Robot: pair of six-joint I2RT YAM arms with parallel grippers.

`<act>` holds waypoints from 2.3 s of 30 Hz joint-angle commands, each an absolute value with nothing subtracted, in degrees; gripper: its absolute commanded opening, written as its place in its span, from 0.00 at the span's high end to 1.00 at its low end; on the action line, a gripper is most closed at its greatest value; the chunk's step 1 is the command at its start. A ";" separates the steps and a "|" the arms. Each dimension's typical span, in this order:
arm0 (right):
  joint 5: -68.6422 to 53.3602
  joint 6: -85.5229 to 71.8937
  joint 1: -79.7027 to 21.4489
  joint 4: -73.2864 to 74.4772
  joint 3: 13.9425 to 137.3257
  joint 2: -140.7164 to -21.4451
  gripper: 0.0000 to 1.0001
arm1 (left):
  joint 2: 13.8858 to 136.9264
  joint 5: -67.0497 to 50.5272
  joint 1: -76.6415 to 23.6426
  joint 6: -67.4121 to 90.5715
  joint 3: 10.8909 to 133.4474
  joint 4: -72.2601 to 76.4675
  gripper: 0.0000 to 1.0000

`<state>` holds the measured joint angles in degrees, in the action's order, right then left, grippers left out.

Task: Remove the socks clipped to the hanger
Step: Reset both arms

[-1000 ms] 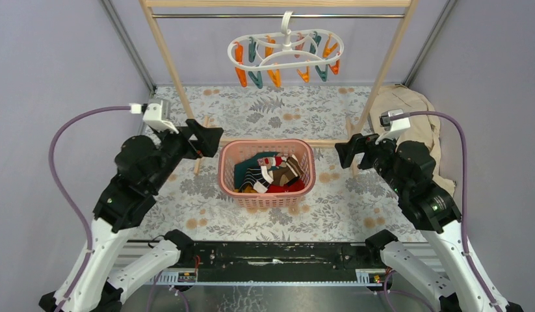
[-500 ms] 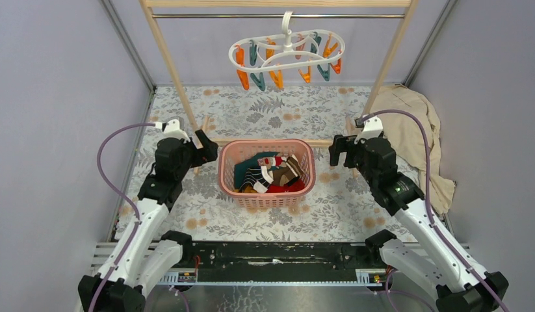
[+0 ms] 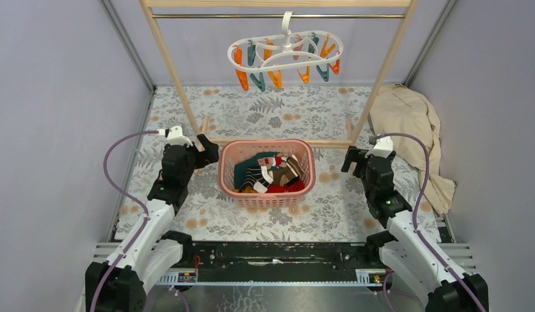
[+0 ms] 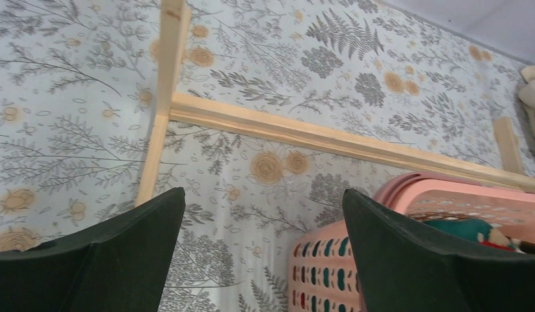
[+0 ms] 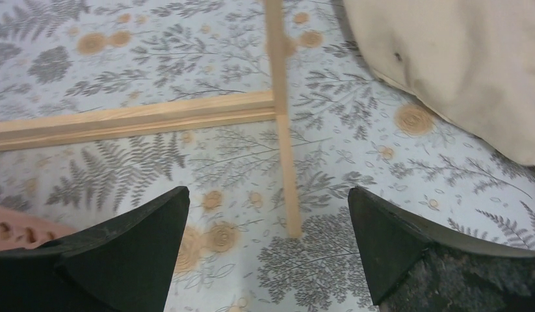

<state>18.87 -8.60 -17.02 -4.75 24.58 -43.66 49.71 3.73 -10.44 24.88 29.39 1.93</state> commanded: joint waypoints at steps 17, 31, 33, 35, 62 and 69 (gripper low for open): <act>38.05 -4.44 -11.98 -63.81 1.26 -57.26 0.00 | 55.46 6.02 -5.91 11.23 21.56 23.33 0.01; 23.04 6.31 -11.16 -93.04 5.04 -92.63 0.00 | 57.37 -6.68 4.67 9.65 19.81 27.68 0.01; 23.27 5.39 -11.10 -87.29 5.76 -90.36 0.00 | 57.62 -7.55 5.52 8.90 19.06 29.00 0.01; 23.32 5.17 -11.03 -86.54 6.01 -89.58 0.00 | 58.22 -8.96 6.57 8.86 17.44 32.45 0.01; 23.09 5.47 -11.08 -88.86 5.84 -90.97 0.00 | 84.52 -19.23 9.56 8.70 9.11 77.44 0.01; 23.20 5.49 -11.07 -88.80 5.89 -90.97 0.00 | 84.80 -18.89 9.29 8.53 8.72 78.56 0.01</act>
